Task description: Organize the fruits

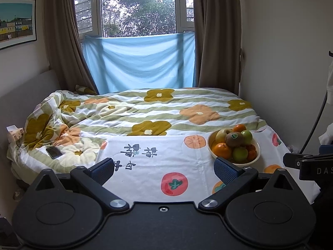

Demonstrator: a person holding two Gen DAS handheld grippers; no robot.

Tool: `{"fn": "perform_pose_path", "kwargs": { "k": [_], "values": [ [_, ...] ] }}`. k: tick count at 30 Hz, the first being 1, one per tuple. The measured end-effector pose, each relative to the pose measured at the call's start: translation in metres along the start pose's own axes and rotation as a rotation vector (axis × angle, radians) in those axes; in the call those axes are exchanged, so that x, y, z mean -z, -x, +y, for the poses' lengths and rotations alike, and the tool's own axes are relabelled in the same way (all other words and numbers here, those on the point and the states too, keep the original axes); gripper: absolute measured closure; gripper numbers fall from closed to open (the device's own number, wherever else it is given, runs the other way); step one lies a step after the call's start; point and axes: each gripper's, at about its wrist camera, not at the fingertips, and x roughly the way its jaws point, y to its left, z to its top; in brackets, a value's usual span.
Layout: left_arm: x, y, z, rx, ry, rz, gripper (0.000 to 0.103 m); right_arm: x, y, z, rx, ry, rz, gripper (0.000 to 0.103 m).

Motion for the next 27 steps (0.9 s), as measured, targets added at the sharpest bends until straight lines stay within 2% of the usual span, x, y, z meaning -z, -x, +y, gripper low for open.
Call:
{"fn": "perform_pose_path", "kwargs": {
  "k": [27],
  "values": [
    [-0.0018,-0.0092,0.0016,0.009,-0.006,0.006,0.000,-0.0022,-0.0053,0.0025,0.000,0.000,0.013,0.000]
  ]
}}
